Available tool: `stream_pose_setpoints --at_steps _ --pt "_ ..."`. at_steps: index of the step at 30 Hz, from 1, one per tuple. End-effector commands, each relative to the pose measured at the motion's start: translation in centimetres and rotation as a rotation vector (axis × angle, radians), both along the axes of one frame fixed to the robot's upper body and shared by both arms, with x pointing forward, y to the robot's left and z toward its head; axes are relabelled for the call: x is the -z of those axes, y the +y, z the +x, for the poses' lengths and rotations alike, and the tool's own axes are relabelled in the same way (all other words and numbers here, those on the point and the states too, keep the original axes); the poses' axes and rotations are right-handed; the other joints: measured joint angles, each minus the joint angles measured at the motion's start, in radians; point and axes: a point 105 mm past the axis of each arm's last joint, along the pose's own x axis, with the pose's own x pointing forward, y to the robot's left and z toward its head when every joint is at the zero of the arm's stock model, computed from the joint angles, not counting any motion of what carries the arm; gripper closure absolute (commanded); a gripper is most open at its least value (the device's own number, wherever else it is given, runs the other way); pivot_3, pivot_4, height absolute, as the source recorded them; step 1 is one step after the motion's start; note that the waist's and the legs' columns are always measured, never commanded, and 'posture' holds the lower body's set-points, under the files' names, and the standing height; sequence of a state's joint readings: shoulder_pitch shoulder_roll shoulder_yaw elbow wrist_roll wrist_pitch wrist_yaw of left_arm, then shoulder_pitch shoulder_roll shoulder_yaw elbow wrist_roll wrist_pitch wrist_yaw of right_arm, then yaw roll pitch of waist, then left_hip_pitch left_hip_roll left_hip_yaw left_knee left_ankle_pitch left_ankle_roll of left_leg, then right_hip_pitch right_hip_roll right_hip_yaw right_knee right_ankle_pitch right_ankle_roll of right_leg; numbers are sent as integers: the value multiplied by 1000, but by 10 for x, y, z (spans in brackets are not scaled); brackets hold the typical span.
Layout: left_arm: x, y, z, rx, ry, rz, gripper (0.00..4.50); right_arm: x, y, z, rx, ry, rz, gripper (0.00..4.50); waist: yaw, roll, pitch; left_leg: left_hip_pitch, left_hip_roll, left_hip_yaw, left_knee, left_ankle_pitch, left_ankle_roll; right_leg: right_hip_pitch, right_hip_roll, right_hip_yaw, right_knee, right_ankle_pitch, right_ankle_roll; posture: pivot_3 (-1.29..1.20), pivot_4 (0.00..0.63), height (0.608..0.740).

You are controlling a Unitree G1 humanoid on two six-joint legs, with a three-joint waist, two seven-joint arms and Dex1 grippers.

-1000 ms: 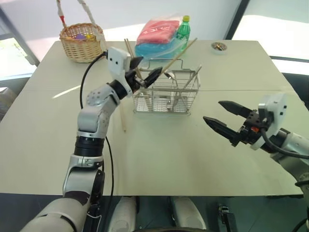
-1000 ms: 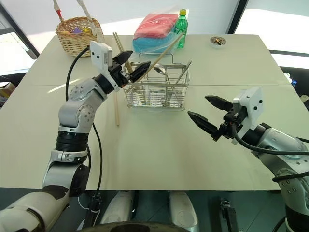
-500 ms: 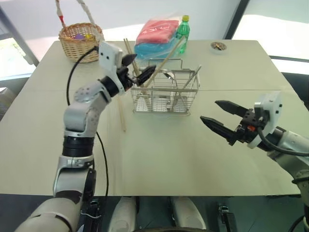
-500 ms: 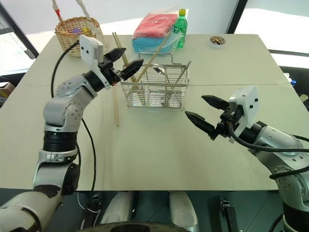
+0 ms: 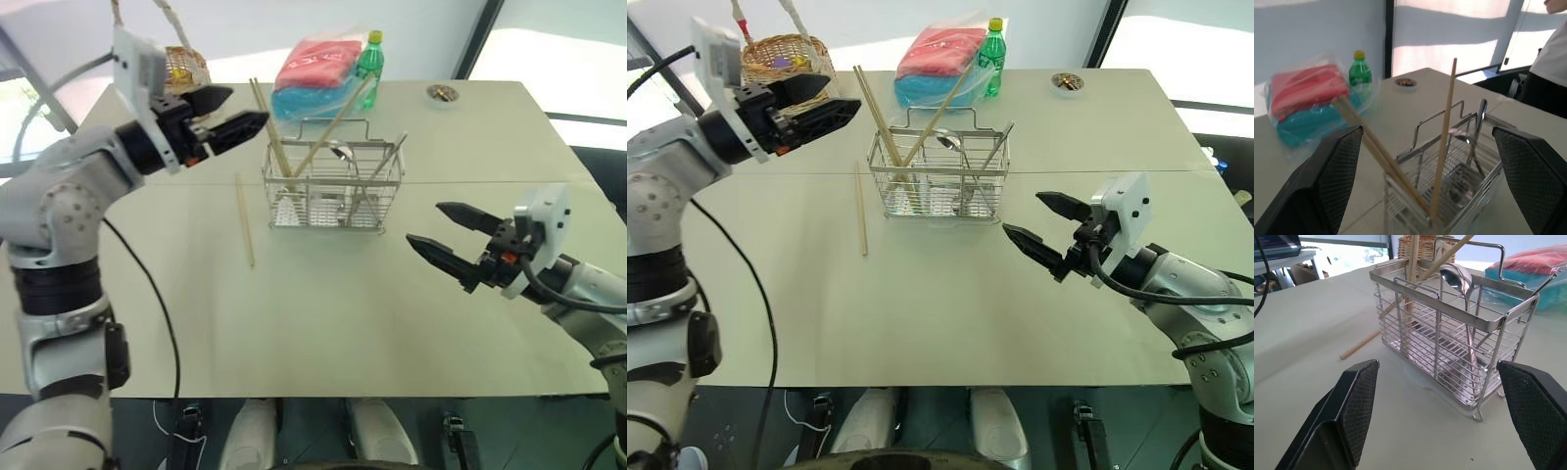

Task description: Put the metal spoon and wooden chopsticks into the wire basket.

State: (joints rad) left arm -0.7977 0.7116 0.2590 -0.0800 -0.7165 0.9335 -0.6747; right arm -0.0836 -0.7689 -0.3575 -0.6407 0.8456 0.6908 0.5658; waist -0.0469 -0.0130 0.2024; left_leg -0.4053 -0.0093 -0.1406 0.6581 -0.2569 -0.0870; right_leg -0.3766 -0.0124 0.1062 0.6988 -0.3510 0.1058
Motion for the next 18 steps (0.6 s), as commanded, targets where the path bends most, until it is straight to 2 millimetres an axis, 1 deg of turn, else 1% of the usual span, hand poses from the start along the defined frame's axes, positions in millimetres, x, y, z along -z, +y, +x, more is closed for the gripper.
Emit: stream_pose_setpoints --at_steps 1,5,7,11,15,18 --pt "4 23 -15 -3 36 32 58 -10 3 -3 -14 -49 -24 502 2 0 0 0 1 0 -1 0 0 -1 0 0 0 0 0 0 150 740" --pt "22 34 -24 -1 85 113 58 -2 7 -2 -30 -35 -68 502 7 0 0 0 2 0 -7 0 0 -2 -1 0 -3 0 0 0 150 740" --pt "26 37 -27 -6 93 131 58 3 13 -3 -52 -17 -96 502 8 0 0 -1 2 0 -8 0 0 -2 -1 0 -6 0 0 0 150 740" --pt "26 37 -35 13 86 169 58 9 28 -7 -112 18 -113 502 5 0 0 -2 2 0 -10 0 -1 -2 -2 0 -10 0 0 0 150 740" --pt "24 36 -39 23 84 183 58 17 36 -6 -119 60 -128 502 5 0 0 -2 2 0 -12 0 0 -3 -2 0 -11 0 0 0 150 740" --pt "23 34 -43 37 83 199 58 34 41 0 -71 150 -177 502 4 0 0 -3 2 0 -12 0 0 -3 -2 0 -11 0 0 0 150 740"
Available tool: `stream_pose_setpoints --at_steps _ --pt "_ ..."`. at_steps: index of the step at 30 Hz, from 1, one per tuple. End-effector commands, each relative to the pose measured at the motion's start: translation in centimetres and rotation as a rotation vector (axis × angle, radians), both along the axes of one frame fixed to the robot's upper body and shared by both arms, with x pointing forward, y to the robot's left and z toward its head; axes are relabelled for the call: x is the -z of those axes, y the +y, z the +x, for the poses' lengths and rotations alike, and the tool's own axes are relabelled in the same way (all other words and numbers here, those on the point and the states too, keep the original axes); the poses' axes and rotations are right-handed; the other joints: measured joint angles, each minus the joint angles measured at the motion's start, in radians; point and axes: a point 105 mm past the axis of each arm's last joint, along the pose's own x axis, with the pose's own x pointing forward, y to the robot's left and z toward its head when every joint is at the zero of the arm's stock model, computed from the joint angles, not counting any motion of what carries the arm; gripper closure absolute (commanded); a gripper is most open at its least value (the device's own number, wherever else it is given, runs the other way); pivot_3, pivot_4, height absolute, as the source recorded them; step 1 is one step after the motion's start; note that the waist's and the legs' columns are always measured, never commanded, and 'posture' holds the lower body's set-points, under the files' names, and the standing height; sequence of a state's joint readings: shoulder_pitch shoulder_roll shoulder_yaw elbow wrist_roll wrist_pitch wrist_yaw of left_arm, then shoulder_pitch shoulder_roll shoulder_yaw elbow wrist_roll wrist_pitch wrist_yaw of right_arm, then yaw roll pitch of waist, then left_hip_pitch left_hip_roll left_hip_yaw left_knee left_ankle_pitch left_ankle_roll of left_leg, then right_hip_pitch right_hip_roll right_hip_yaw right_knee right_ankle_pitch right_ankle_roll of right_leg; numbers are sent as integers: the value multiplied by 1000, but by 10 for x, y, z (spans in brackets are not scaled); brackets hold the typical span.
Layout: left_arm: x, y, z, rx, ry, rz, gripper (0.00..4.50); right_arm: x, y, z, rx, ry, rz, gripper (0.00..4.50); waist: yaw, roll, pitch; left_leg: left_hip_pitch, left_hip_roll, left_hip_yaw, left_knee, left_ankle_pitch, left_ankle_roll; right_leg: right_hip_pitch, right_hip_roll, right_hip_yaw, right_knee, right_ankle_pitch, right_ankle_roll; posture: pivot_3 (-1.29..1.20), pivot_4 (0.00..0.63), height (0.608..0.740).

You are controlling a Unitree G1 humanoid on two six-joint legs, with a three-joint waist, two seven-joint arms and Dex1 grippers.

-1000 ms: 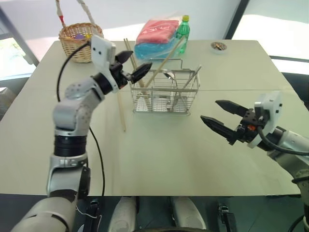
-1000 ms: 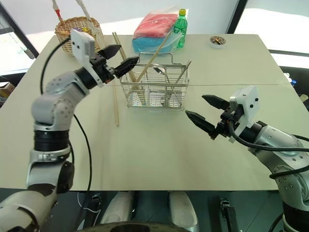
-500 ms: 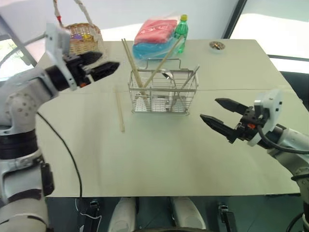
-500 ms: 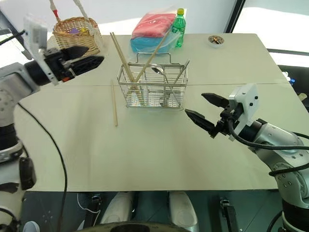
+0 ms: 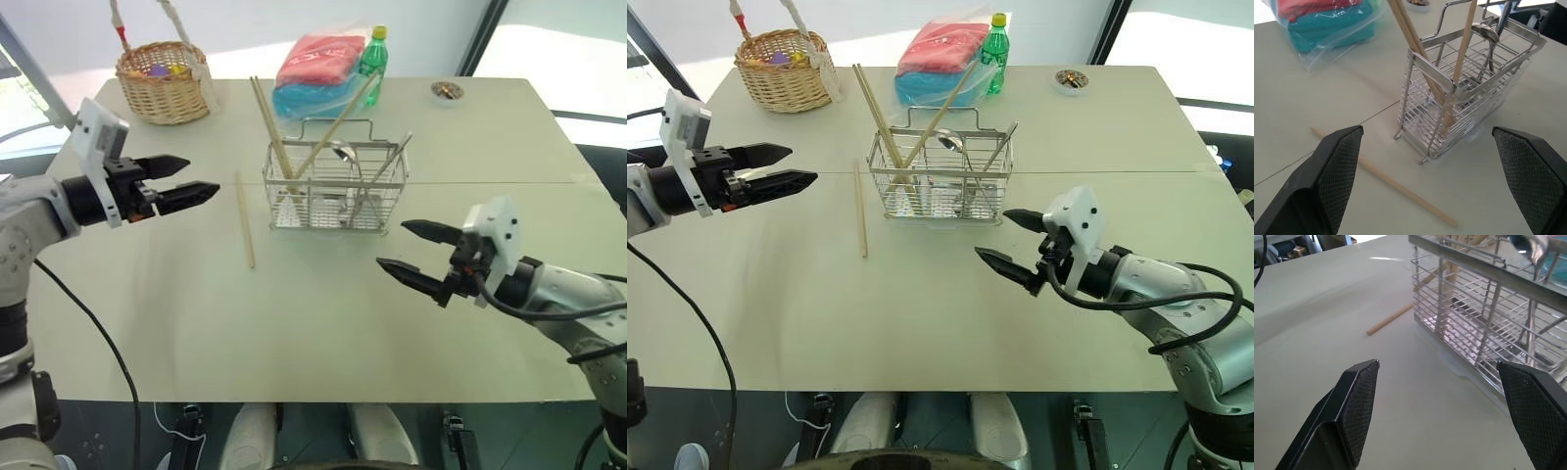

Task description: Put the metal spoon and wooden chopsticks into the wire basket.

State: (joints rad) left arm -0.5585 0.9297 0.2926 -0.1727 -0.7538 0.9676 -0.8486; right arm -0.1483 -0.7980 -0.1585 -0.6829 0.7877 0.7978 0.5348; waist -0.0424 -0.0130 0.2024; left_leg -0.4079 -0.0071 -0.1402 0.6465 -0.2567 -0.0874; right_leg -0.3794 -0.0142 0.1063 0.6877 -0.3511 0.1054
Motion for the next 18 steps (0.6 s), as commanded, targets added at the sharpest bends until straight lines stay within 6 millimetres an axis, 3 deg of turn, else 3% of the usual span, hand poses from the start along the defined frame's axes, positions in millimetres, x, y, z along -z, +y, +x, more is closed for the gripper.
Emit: stream_pose_setpoints --at_steps 1,10,18 --pt "-16 0 -9 15 -60 20 58 10 10 3 38 40 -67 502 -1 0 0 0 0 0 0 0 0 0 0 0 0 0 0 0 150 740" --pt "-16 3 -9 23 -39 56 58 39 33 32 131 135 -84 502 -3 0 0 0 1 1 0 0 0 -2 1 0 0 0 -1 0 150 740" --pt "-7 -4 -9 66 -39 104 58 21 27 40 158 49 -10 502 -1 1 0 -2 1 1 -1 0 0 -3 0 0 0 1 -1 0 150 740"
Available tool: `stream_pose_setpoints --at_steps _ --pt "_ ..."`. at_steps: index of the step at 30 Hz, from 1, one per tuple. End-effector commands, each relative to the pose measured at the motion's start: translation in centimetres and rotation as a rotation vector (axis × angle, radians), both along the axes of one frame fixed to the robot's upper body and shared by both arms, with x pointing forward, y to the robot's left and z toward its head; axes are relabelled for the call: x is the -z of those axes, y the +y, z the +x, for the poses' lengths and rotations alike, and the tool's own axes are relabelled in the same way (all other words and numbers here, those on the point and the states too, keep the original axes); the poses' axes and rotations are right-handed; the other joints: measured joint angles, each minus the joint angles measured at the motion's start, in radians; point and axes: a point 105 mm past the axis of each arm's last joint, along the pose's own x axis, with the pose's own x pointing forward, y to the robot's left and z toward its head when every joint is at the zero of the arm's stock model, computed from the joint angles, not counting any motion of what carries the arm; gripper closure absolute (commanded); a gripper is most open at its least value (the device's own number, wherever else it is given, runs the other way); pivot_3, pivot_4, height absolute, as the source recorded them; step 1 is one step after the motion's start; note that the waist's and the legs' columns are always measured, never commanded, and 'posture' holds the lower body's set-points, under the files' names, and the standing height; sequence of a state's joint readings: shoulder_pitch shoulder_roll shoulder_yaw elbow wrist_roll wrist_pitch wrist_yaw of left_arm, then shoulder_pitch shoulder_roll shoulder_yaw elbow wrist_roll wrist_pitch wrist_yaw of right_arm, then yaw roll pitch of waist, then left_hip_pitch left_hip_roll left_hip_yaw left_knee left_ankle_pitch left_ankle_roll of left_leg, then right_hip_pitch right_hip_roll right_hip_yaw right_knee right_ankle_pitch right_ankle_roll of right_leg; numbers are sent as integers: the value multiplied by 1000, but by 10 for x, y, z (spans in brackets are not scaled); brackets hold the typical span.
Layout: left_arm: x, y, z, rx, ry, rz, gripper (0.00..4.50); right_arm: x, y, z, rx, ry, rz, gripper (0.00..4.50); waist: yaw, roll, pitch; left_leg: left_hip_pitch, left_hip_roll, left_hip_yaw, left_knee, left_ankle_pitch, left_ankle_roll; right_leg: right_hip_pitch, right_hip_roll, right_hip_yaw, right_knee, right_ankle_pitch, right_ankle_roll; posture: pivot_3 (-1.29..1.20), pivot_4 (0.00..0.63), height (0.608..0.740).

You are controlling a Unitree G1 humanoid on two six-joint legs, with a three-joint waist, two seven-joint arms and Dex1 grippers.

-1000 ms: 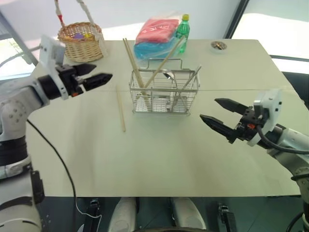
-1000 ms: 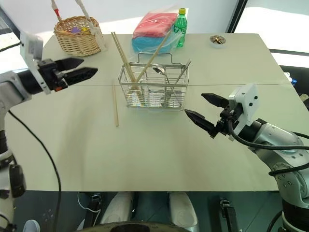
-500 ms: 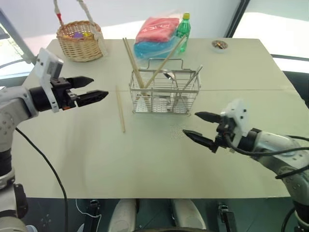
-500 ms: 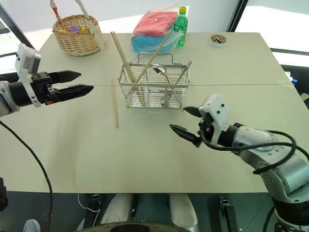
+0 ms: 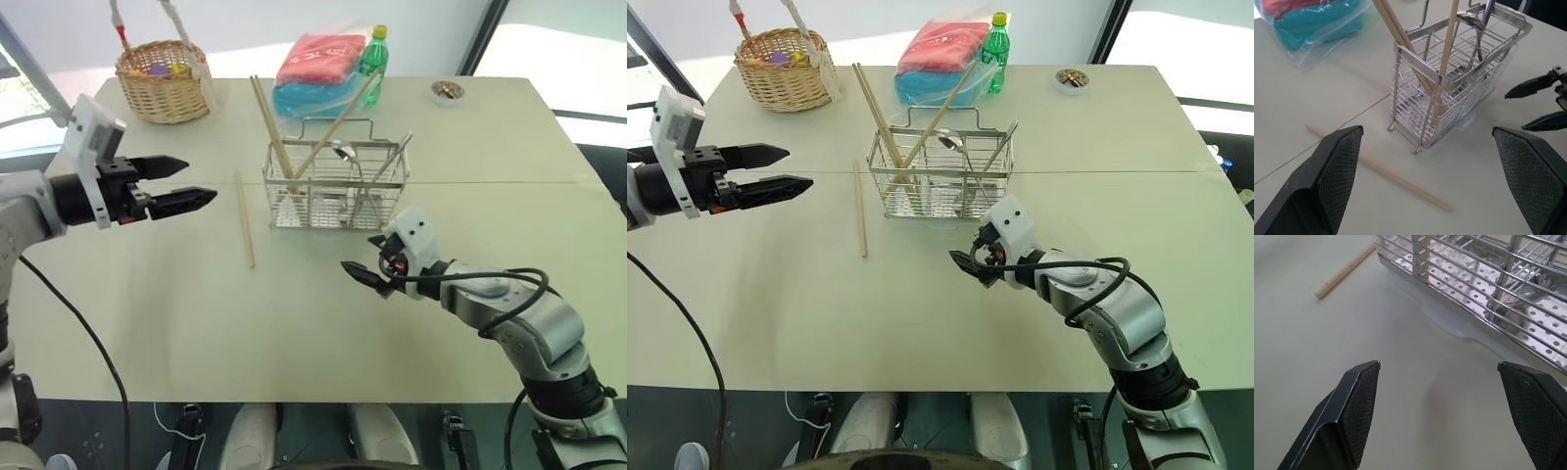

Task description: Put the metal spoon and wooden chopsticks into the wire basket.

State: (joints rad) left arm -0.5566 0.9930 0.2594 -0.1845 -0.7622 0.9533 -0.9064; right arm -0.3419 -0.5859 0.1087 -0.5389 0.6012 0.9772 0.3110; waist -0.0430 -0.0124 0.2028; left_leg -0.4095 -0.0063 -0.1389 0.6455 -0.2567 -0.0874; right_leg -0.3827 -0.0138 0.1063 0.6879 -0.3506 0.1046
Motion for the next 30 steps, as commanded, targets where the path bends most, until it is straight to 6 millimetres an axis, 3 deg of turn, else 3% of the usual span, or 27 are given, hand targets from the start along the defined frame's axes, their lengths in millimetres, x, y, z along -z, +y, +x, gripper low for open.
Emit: stream_pose_setpoints --at_steps 1,6,11,15,18,20,25,30 --pt "-2 -2 -2 19 -44 47 58 -24 -8 -2 0 -103 42 502 -1 0 0 0 0 0 0 0 0 0 0 0 0 0 0 0 150 740" --pt "15 5 9 -52 -35 24 58 -38 -21 -16 -55 -162 53 502 -1 0 0 0 0 0 0 0 0 0 0 0 0 0 0 0 150 740" --pt "38 14 36 -263 -23 45 58 -56 -34 -29 -112 -218 53 502 0 0 0 0 0 0 2 0 0 1 0 0 1 0 0 0 150 740" --pt "54 5 50 -367 51 28 58 -63 -37 -33 -132 -238 63 502 1 -1 0 0 0 0 2 0 0 2 0 0 1 1 0 0 150 740" --pt "76 -26 57 -379 161 29 58 -66 -39 -32 -127 -257 56 502 4 -1 0 0 0 -1 2 0 0 2 0 0 1 1 0 0 150 740" --pt "81 -35 63 -412 204 24 58 -66 -38 -32 -126 -259 60 502 6 -1 -1 0 -1 -1 3 0 0 2 0 0 1 1 0 0 150 740" --pt "92 -33 91 -584 284 30 58 -66 -37 -32 -116 -266 67 502 -1 -1 -1 1 -3 -1 4 0 0 1 1 0 3 1 0 0 150 740" --pt "87 -30 104 -648 278 12 58 -66 -41 -32 -91 -265 74 502 0 -1 -1 1 -2 0 3 0 0 1 1 0 4 1 0 0 150 740"
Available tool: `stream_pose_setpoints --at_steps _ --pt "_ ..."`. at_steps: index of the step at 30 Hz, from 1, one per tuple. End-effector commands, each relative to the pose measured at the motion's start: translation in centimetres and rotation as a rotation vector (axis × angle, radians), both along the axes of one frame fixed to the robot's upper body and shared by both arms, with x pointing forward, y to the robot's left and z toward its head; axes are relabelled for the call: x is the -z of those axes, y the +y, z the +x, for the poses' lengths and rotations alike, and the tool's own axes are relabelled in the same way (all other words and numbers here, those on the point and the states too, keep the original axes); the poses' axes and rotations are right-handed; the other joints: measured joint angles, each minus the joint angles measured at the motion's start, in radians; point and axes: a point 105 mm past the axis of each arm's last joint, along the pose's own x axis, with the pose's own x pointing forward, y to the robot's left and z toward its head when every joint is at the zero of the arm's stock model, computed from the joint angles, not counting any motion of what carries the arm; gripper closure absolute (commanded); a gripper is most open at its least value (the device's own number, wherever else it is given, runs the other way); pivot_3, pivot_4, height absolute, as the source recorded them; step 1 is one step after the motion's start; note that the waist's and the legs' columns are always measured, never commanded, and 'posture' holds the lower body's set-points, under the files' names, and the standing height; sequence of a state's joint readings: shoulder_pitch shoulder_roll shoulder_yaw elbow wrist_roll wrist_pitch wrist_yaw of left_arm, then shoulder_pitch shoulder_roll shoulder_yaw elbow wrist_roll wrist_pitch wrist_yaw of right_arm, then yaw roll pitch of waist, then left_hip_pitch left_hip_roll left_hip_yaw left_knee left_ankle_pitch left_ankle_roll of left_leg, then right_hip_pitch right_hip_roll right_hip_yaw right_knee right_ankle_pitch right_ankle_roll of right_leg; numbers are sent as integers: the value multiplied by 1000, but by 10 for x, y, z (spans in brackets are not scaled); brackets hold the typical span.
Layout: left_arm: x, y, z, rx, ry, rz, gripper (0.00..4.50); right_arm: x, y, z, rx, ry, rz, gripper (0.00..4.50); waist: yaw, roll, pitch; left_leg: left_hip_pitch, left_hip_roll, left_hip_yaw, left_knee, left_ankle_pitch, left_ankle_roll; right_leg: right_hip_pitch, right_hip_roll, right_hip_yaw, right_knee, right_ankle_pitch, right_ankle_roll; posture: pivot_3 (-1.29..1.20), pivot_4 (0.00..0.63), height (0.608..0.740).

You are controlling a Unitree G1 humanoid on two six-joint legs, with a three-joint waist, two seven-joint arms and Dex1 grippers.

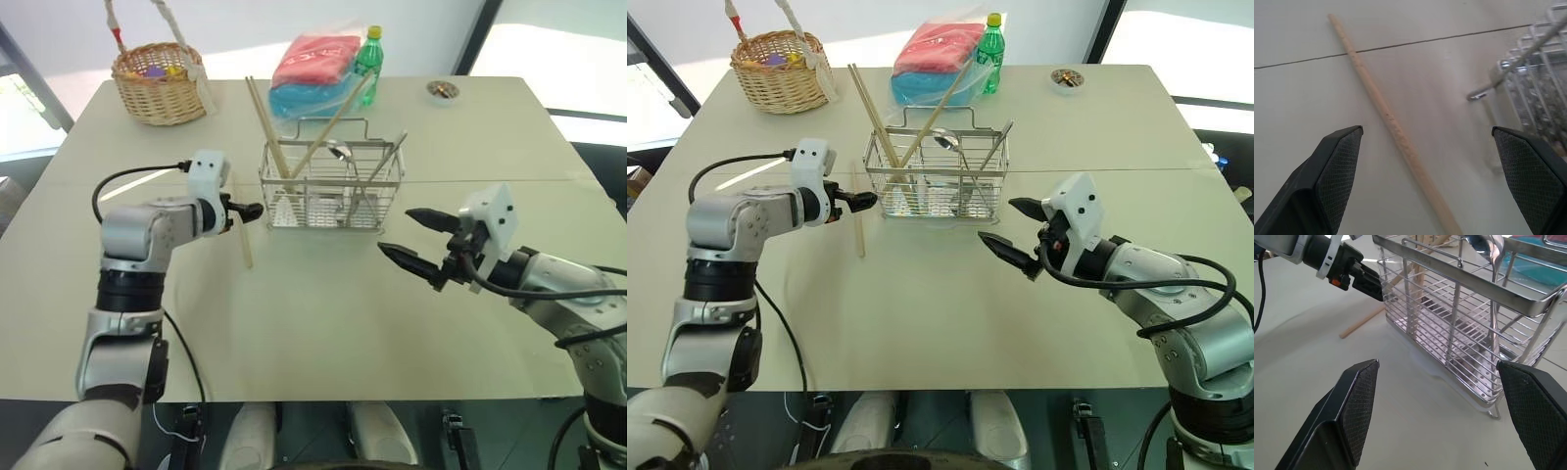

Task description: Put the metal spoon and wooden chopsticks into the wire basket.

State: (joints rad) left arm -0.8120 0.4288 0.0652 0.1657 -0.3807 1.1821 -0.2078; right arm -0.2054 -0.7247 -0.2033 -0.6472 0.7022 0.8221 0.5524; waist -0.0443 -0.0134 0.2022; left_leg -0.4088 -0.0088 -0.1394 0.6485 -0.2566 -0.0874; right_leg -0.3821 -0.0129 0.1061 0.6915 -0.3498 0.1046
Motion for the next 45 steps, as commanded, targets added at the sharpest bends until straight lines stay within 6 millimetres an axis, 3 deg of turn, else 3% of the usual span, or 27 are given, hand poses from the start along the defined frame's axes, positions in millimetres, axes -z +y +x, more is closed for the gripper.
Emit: stream_pose_setpoints --at_steps 1,8,21,25,31,39,45 --pt "-18 8 9 -45 -63 -4 58 -12 1 -5 1 -63 8 502 2 0 0 0 0 0 0 0 0 0 0 0 0 0 0 0 150 740" --pt "-9 -12 18 -18 -11 -17 58 -14 3 -8 15 -74 25 502 10 0 0 0 0 0 1 0 0 0 -2 0 0 0 0 0 150 740" --pt "9 -22 25 -50 95 11 58 -10 1 -12 47 -70 42 502 9 0 0 1 -2 0 1 1 -1 1 -1 0 2 0 0 0 150 740" --pt "11 -26 24 -40 107 10 1259 -11 0 -11 58 -70 53 502 9 0 0 1 -2 0 2 1 -1 1 -1 0 4 0 0 0 150 740" --pt "10 -27 23 -41 117 -1 4432 -11 -1 -11 71 -66 59 502 24 0 0 1 -2 0 2 1 -1 1 -2 0 4 0 0 0 150 740" --pt "15 -23 18 -73 155 -21 4477 -11 -4 -10 83 -62 63 502 27 0 0 1 -2 0 2 1 -1 1 -2 0 4 0 0 0 150 740" --pt "13 -9 19 -122 145 -18 4477 -10 -6 -11 86 -56 57 502 26 0 0 1 -2 0 2 1 -1 0 -2 0 4 0 0 0 150 740"
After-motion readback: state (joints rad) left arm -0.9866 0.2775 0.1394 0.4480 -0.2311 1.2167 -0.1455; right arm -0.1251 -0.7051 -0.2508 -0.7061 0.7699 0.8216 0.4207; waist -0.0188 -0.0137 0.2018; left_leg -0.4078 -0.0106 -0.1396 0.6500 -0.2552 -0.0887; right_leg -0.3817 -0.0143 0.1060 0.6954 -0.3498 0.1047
